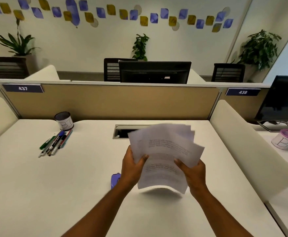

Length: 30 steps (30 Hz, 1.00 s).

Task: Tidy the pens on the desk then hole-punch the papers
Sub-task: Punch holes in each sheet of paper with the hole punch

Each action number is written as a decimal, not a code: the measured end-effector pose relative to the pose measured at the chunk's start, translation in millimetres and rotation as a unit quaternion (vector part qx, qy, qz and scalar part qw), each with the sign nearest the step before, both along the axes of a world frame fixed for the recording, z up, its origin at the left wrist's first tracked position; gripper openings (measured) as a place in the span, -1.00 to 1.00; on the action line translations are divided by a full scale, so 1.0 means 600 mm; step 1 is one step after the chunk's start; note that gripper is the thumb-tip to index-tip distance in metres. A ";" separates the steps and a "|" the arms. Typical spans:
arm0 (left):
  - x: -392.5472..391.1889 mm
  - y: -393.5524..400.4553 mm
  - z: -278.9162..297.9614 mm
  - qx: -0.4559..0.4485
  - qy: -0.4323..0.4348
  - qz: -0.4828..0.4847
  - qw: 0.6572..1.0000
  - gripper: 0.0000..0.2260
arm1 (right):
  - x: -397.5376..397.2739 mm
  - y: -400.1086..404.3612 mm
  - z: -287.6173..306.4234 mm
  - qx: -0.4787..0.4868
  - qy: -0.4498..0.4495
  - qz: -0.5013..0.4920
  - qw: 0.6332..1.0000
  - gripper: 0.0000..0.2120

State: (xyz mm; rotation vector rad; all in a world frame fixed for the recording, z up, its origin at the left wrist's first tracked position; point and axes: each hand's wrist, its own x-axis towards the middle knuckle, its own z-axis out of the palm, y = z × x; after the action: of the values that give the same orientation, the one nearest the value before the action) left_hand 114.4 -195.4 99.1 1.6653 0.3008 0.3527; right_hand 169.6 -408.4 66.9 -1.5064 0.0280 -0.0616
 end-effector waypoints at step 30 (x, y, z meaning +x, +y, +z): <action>-0.006 -0.015 -0.038 0.045 0.021 0.026 0.998 -0.79 | -0.007 0.016 -0.014 -0.075 0.002 0.005 0.997 -0.77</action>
State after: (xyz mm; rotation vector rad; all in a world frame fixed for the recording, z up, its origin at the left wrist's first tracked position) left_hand 110.7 -204.4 76.5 1.7577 0.3643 0.3743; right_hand 165.3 -398.9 58.3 -1.6561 0.0197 -0.0543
